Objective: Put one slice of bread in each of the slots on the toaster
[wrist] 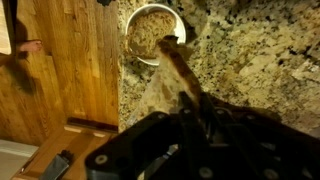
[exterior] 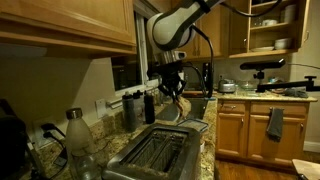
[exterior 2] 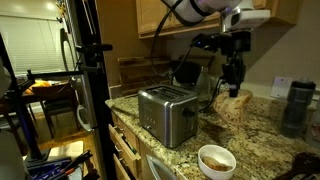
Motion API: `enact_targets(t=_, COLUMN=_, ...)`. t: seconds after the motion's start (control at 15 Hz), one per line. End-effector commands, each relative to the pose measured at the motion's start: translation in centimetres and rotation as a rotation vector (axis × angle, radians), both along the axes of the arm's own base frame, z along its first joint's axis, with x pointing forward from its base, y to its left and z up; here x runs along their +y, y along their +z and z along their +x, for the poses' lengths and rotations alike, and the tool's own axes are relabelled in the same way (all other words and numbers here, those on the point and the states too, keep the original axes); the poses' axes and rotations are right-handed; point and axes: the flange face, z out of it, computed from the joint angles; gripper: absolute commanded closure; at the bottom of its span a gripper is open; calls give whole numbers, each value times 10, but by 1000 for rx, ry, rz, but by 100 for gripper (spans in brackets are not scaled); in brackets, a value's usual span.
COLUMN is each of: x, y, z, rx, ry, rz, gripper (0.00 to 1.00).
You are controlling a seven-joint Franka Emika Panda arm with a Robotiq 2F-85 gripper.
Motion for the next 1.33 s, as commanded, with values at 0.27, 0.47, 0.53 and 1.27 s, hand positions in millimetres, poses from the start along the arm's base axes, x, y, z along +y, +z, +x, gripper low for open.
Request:
enact_targets(t=0.27, x=74, y=79, z=-48, rx=-69, ry=26, rz=-6, gripper=91)
enact_targets(t=0.47, x=103, y=89, z=-54, rx=-93, ry=42, rz=18, gripper=91)
enact_targets(t=0.53, x=112, y=91, z=-55, rx=-102, ry=45, rz=26, gripper=91)
enact_targets(t=1.27, x=180, y=75, z=-55, rx=-167, ry=71, rz=166, gripper=91)
